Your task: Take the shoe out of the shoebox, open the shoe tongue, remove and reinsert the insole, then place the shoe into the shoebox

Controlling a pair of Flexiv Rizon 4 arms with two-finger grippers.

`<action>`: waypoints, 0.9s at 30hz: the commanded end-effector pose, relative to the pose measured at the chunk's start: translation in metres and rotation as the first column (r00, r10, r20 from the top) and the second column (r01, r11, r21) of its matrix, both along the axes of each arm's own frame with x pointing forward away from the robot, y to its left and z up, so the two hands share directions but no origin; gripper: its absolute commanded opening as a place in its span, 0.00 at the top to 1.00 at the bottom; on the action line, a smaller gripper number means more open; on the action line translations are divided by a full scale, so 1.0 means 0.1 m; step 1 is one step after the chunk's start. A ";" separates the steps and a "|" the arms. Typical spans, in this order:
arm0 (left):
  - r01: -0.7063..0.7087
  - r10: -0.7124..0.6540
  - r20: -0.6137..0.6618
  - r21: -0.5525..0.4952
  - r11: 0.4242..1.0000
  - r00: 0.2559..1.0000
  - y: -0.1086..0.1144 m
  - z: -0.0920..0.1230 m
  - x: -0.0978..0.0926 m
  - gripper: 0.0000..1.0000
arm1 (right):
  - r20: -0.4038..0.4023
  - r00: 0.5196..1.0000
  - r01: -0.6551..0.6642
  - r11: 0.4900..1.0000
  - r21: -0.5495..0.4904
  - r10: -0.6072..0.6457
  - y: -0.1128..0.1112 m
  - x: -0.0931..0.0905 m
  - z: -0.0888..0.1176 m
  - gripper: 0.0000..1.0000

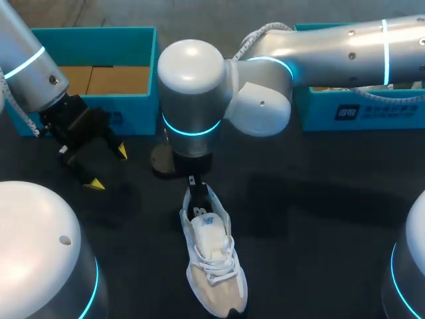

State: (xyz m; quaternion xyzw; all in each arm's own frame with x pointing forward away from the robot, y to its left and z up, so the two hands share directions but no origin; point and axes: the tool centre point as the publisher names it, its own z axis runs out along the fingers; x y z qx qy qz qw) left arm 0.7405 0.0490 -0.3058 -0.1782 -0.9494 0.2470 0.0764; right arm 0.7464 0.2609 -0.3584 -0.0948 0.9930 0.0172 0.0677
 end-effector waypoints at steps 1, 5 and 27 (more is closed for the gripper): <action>0.000 0.000 0.002 0.001 1.000 1.000 0.00 0.00 -0.01 0.00 | -0.025 1.000 -0.009 1.000 -0.001 0.009 0.03 0.07 -0.13 0.00; 0.000 0.000 0.002 0.001 1.000 1.000 0.00 0.00 -0.01 0.00 | -0.048 0.999 -0.011 1.000 -0.019 0.010 0.04 0.10 -0.20 0.00; 0.000 0.000 0.002 0.001 1.000 1.000 0.00 0.00 -0.01 0.00 | -0.076 0.997 -0.007 1.000 0.012 0.008 -0.01 -0.05 -0.29 1.00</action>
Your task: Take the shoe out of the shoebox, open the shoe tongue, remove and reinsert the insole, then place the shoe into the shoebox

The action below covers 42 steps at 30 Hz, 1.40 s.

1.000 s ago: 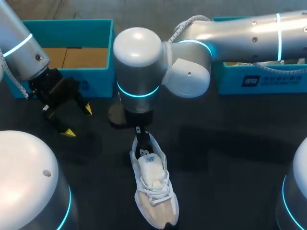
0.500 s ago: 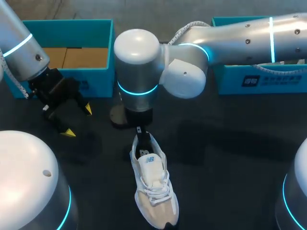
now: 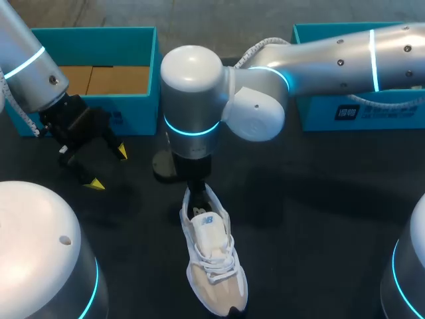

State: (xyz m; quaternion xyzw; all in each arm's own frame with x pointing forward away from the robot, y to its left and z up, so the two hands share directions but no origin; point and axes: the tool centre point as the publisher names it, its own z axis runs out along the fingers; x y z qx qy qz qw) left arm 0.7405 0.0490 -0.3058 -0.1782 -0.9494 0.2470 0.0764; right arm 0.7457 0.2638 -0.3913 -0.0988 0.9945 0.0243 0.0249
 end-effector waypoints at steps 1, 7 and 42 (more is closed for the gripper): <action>0.000 0.000 0.002 0.001 1.000 1.000 0.00 0.00 -0.01 0.00 | 0.011 1.000 0.004 1.000 0.006 -0.004 -0.03 -0.05 0.04 1.00; 0.000 0.000 0.002 0.001 1.000 1.000 0.00 0.00 -0.01 0.00 | 0.017 1.000 0.010 1.000 0.008 -0.010 -0.05 -0.10 0.06 1.00; 0.000 0.000 0.002 0.001 1.000 1.000 0.00 0.00 -0.01 0.00 | 0.192 0.981 0.039 0.993 -0.115 -0.016 -0.49 0.46 1.30 1.00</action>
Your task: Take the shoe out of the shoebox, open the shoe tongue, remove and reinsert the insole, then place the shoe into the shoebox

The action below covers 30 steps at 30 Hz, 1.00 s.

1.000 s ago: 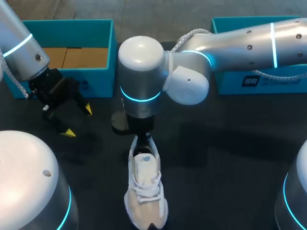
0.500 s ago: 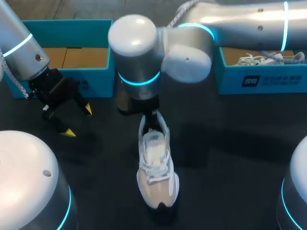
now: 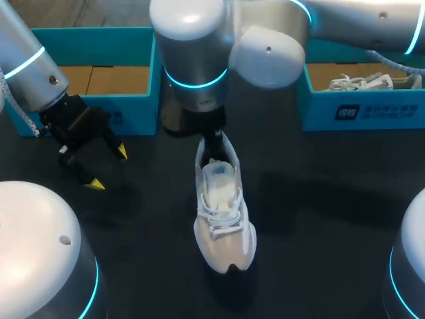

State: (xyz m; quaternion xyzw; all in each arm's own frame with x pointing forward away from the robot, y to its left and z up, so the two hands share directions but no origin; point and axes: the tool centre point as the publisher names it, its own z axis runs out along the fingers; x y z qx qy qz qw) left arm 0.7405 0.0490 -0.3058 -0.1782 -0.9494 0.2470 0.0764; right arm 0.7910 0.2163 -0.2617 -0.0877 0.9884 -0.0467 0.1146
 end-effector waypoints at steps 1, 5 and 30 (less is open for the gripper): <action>-0.001 0.001 0.002 0.001 1.000 1.000 0.00 0.00 -0.01 0.00 | -0.001 1.000 -0.002 1.000 0.004 0.002 -0.02 0.00 0.01 1.00; -0.001 0.001 0.002 0.001 1.000 1.000 0.00 0.00 -0.01 0.00 | 0.012 1.000 0.007 1.000 -0.004 -0.007 -0.07 0.06 0.04 1.00; -0.083 0.069 0.094 0.154 0.984 0.993 0.22 0.23 0.28 0.00 | 0.091 0.996 0.027 0.998 -0.060 -0.021 -1.23 1.01 0.61 1.00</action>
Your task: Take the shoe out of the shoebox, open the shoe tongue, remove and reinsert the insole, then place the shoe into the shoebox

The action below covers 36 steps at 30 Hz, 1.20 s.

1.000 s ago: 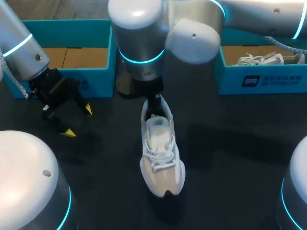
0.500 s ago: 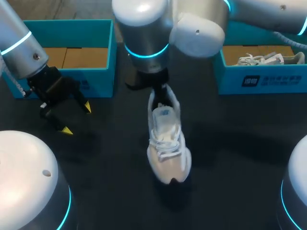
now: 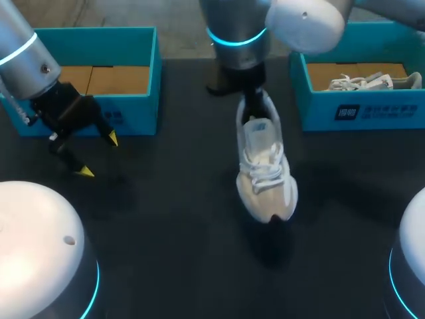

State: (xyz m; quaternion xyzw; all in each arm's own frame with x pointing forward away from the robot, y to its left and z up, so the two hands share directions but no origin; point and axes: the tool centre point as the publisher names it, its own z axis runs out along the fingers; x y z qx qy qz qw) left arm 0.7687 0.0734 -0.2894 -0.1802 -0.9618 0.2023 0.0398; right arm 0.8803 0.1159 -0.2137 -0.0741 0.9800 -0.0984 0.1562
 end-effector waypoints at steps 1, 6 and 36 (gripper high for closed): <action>-0.103 0.104 0.004 0.104 0.989 0.995 -0.01 0.08 0.03 0.00 | 0.001 1.000 -0.008 1.000 0.018 0.008 -0.26 0.15 0.16 1.00; -0.287 0.290 0.001 0.143 0.947 0.957 0.10 0.16 0.20 0.00 | 0.012 1.000 -0.015 1.000 -0.016 0.015 -0.44 0.41 0.37 1.00; -0.793 0.898 -0.079 0.440 0.421 0.433 0.40 0.42 0.62 0.00 | 0.097 0.995 0.051 0.989 -0.140 -0.037 -1.13 1.29 0.87 1.00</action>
